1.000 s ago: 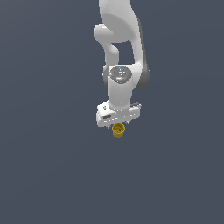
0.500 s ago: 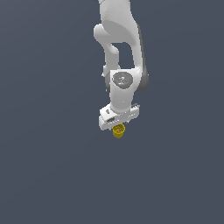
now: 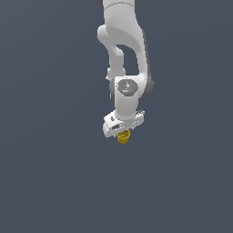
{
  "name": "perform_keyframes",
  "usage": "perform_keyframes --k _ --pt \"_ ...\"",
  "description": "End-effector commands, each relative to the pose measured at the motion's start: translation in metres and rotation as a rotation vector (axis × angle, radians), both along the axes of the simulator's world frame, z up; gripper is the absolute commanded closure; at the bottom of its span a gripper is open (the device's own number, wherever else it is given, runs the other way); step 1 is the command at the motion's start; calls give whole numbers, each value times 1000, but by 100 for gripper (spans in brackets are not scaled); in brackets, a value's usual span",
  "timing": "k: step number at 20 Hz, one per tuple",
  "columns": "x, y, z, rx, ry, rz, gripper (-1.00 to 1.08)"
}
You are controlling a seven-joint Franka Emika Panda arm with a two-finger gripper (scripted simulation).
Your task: Pick up the object and move it to a goal position.
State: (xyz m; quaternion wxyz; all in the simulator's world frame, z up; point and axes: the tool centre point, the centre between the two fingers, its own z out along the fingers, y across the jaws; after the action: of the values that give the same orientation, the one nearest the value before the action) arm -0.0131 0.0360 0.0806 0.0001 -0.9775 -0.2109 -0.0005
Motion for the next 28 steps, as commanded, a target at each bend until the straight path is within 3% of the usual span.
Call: perform_keyframes --k 1,9,10,28 --pt "-1 0 -14 0 1 2 -92" --pt "0 0 -34 0 1 4 -92" --pt "0 0 -34 0 1 4 108" --pt "-4 -5 -18 -1 1 3 108"
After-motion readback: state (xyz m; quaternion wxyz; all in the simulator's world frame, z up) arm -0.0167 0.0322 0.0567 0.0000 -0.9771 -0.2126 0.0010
